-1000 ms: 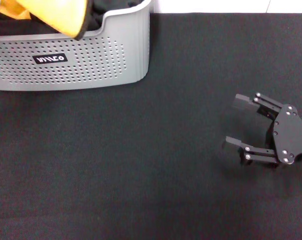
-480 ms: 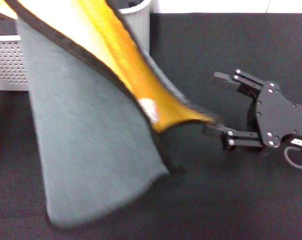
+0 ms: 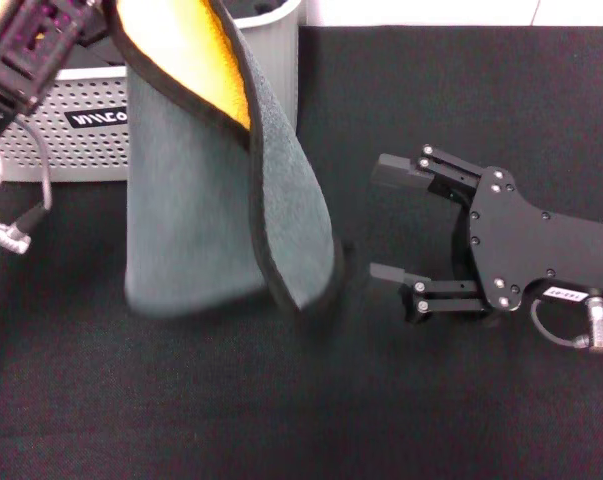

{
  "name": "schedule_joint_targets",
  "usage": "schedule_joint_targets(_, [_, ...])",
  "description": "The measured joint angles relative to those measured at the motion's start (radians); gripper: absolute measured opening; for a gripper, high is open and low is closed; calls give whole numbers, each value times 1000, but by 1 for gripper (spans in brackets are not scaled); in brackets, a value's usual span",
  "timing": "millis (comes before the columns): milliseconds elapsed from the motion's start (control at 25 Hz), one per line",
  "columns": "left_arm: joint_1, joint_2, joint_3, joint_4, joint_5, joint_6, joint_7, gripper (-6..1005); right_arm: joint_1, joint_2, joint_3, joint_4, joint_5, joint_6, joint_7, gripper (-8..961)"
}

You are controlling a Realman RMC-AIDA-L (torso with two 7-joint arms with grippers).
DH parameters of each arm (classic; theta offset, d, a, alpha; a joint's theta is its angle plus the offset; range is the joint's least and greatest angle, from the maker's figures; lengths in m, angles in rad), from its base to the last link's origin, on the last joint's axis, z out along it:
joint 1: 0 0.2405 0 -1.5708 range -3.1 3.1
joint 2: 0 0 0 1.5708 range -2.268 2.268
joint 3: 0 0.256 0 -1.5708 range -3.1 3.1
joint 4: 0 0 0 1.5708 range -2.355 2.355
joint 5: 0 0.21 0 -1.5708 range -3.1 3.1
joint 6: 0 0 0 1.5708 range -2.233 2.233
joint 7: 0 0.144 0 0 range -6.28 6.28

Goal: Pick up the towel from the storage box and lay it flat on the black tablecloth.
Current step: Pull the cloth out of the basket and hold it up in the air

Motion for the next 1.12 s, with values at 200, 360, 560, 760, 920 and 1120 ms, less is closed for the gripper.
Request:
schedule_joint_targets(200, [-13, -1, 1, -81, 5, 0, 88, 16, 7, 0, -17, -1, 6, -22, -3, 885])
schedule_joint_targets(360, [-26, -5, 1, -145, -1, -2, 165, 16, 4, 0, -49, -9, 58, -85, -15, 885])
schedule_joint_targets(560, [-83, -11, 0, -280, -11, -15, 294, 16, 6, 0, -209, 0, 201, -155, -59, 885])
schedule_joint_targets(760, [-122, -14, 0, -348, -14, -55, 405, 15, 8, 0, -298, 27, 257, -186, -76, 885])
schedule_joint_targets(920, [-121, -15, 0, -355, -14, -65, 449, 15, -20, 0, -291, 51, 264, -175, -84, 884])
schedule_joint_targets(1120, [-121, -18, 1, -361, -14, -83, 485, 15, -43, 0, -299, 50, 334, -170, -106, 884])
